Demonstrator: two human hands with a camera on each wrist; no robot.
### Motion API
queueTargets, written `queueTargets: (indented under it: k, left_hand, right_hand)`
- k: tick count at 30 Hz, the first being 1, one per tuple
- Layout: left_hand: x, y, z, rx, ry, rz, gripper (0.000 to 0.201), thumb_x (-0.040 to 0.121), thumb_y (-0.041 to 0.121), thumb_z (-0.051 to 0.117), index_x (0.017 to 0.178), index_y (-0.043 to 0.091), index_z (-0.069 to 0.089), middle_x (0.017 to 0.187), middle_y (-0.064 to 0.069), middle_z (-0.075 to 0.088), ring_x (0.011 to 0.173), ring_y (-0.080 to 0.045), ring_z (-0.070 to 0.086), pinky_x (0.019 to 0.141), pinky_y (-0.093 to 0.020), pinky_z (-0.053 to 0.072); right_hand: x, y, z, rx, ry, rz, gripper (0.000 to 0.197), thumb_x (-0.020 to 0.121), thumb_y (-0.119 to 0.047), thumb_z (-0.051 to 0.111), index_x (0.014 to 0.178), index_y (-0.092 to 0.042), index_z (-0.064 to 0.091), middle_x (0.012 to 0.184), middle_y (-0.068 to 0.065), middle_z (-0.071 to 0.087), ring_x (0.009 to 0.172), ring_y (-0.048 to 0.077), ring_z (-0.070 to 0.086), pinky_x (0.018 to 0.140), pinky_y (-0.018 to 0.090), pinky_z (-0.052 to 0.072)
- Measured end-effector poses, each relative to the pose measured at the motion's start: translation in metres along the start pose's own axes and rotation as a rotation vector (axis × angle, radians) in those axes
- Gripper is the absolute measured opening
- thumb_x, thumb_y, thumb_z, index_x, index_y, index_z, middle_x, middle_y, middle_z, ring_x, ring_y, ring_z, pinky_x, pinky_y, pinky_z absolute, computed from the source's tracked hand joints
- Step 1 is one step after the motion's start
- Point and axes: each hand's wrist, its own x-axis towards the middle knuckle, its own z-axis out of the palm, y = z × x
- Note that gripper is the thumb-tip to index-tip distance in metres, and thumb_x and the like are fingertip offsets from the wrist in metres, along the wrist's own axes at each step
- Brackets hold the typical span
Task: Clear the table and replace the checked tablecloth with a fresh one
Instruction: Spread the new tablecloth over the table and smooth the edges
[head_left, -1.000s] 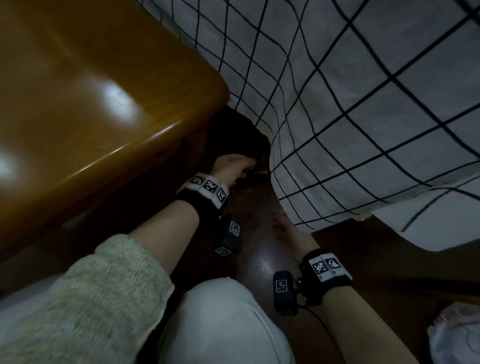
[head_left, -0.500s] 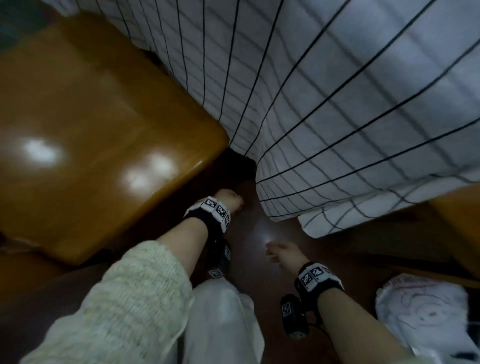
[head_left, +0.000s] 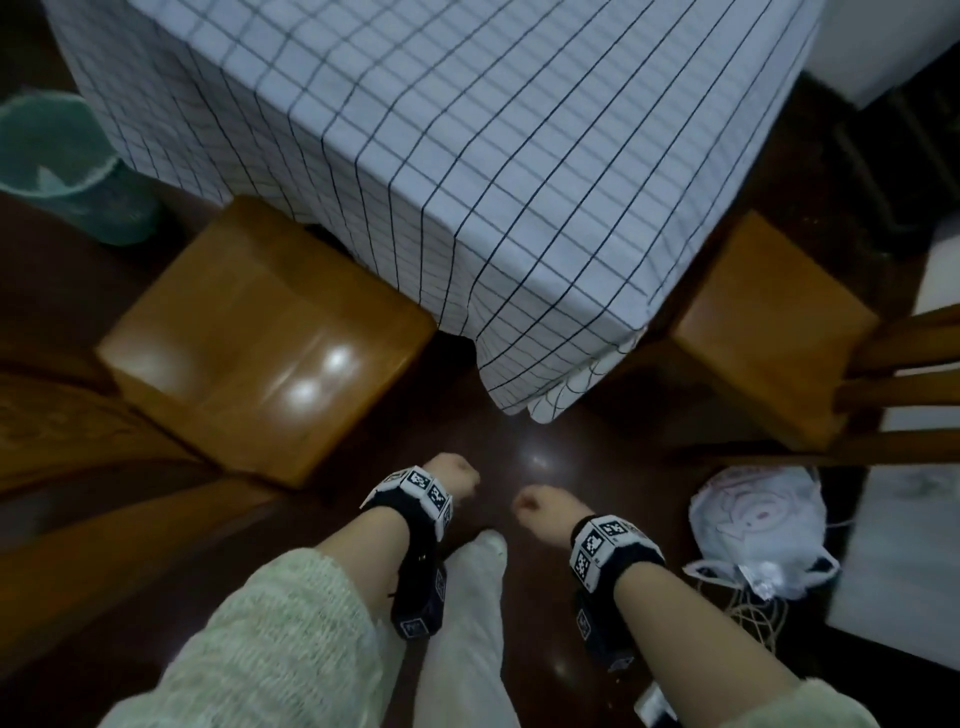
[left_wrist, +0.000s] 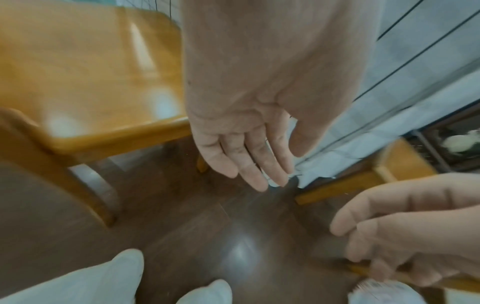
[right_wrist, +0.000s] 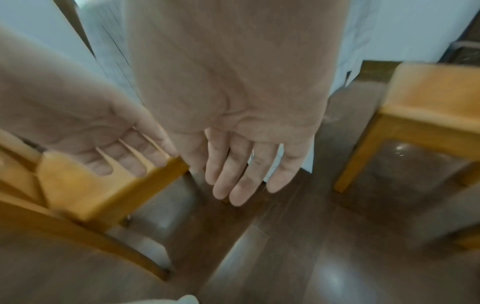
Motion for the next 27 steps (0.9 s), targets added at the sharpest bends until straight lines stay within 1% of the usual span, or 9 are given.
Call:
queueTargets:
  k: [3,7,10,14,16,21,23,25,27]
  left_hand:
    - [-0.046,0.007,0.0,0.004,-0.011,0.041,0.009,0.091,0.01,0.056,0.089,0.01,0.064,0.09,-0.012,0.063,0.08,-0.024,0.057,0.072,-0.029,0.047]
    - [-0.093,0.006,0.001,-0.032,0.067,0.105,0.017,0.093,0.011,0.055,0.101,0.005,0.068,0.088,-0.01,0.063,0.071,-0.018,0.056,0.061,-0.022,0.046]
    - [-0.12,-0.005,0.001,-0.071,0.124,0.134,0.014,0.094,0.013,0.054,0.099,0.008,0.066,0.088,-0.008,0.062,0.06,-0.012,0.052,0.051,-0.017,0.042]
    - [-0.165,-0.036,0.008,-0.048,0.16,0.116,0.021,0.095,0.015,0.052,0.11,0.007,0.065,0.094,-0.006,0.063,0.061,-0.01,0.053,0.037,-0.013,0.038]
    - [-0.19,-0.051,0.011,-0.047,0.15,0.117,0.024,0.097,0.015,0.05,0.114,0.004,0.064,0.093,-0.006,0.062,0.06,-0.01,0.051,0.033,-0.01,0.034]
    - [-0.243,-0.092,0.009,-0.091,0.222,0.086,0.025,0.098,0.017,0.048,0.117,0.008,0.062,0.097,-0.003,0.062,0.063,-0.007,0.053,0.033,-0.008,0.035]
    - [-0.259,-0.113,0.005,-0.118,0.234,0.061,0.026,0.098,0.018,0.048,0.118,0.008,0.061,0.096,-0.001,0.063,0.065,-0.007,0.054,0.038,-0.012,0.04]
    - [-0.275,-0.132,-0.003,-0.134,0.245,0.039,0.028,0.098,0.022,0.048,0.12,0.01,0.061,0.105,-0.002,0.066,0.072,-0.009,0.058,0.046,-0.016,0.039]
    - [-0.288,-0.148,-0.013,-0.156,0.265,0.023,0.029,0.098,0.023,0.048,0.122,0.012,0.06,0.116,-0.004,0.066,0.083,-0.013,0.061,0.05,-0.017,0.039]
  right_hand:
    - [-0.04,-0.003,-0.002,0.008,0.047,0.008,0.025,0.095,-0.031,0.047,0.113,-0.031,0.063,0.118,-0.004,0.063,0.106,0.017,0.059,0.088,0.028,0.046]
    - [-0.076,-0.006,0.007,0.013,0.089,-0.021,0.024,0.094,-0.03,0.048,0.111,-0.031,0.065,0.115,-0.005,0.063,0.099,0.014,0.06,0.09,0.027,0.048]
    - [-0.091,-0.007,0.02,-0.005,0.111,-0.074,0.023,0.095,-0.028,0.049,0.111,-0.028,0.065,0.116,-0.004,0.065,0.099,0.014,0.061,0.086,0.025,0.046]
    - [-0.122,-0.011,0.049,-0.006,0.088,-0.134,0.026,0.096,-0.027,0.049,0.116,-0.023,0.065,0.118,-0.003,0.064,0.105,0.014,0.058,0.084,0.021,0.041]
    - [-0.137,-0.014,0.063,0.001,0.076,-0.158,0.025,0.096,-0.027,0.051,0.116,-0.024,0.065,0.117,-0.003,0.064,0.098,0.012,0.057,0.081,0.021,0.039]
    - [-0.158,-0.037,0.088,-0.006,0.065,-0.219,0.017,0.093,-0.026,0.053,0.103,-0.026,0.066,0.109,-0.002,0.068,0.098,0.013,0.061,0.08,0.023,0.045]
    - [-0.165,-0.052,0.099,0.008,0.059,-0.238,0.014,0.092,-0.025,0.053,0.098,-0.028,0.065,0.102,-0.003,0.068,0.097,0.014,0.063,0.077,0.023,0.046]
    - [-0.172,-0.068,0.109,0.025,0.04,-0.247,0.014,0.093,-0.025,0.052,0.099,-0.027,0.065,0.097,-0.004,0.069,0.094,0.014,0.063,0.073,0.023,0.047]
    - [-0.176,-0.084,0.119,0.05,0.028,-0.256,0.013,0.093,-0.023,0.052,0.098,-0.025,0.064,0.095,-0.002,0.069,0.092,0.015,0.065,0.078,0.027,0.053]
